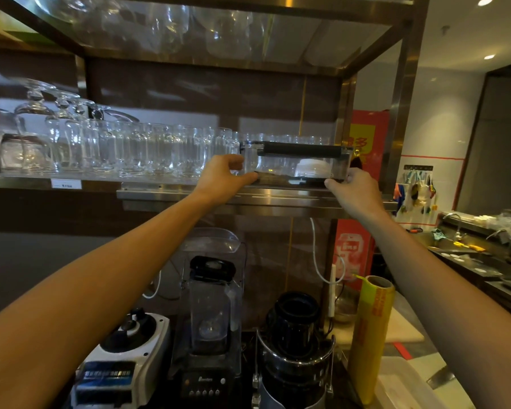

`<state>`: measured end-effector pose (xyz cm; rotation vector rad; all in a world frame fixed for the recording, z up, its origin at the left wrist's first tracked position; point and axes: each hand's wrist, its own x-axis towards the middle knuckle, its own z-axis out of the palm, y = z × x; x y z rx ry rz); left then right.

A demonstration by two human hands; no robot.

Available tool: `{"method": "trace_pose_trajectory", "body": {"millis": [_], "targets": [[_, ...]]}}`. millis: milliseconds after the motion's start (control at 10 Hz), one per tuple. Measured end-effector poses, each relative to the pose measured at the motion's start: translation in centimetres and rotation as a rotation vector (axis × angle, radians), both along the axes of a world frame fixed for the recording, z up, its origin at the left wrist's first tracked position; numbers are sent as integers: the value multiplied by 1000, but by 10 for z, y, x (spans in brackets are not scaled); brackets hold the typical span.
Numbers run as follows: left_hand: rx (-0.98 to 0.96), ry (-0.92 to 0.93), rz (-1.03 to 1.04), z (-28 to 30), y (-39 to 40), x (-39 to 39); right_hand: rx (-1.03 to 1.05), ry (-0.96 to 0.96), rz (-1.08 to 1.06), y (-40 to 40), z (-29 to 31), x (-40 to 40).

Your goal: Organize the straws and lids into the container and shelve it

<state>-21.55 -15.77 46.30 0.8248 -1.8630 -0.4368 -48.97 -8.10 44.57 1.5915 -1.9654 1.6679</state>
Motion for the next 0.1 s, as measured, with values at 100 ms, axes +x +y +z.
{"method": "trace_pose_trajectory", "body": {"millis": [100], "targets": [[-26,-19,13,2,8,12,-49,71,-77,9,3,21]]}}
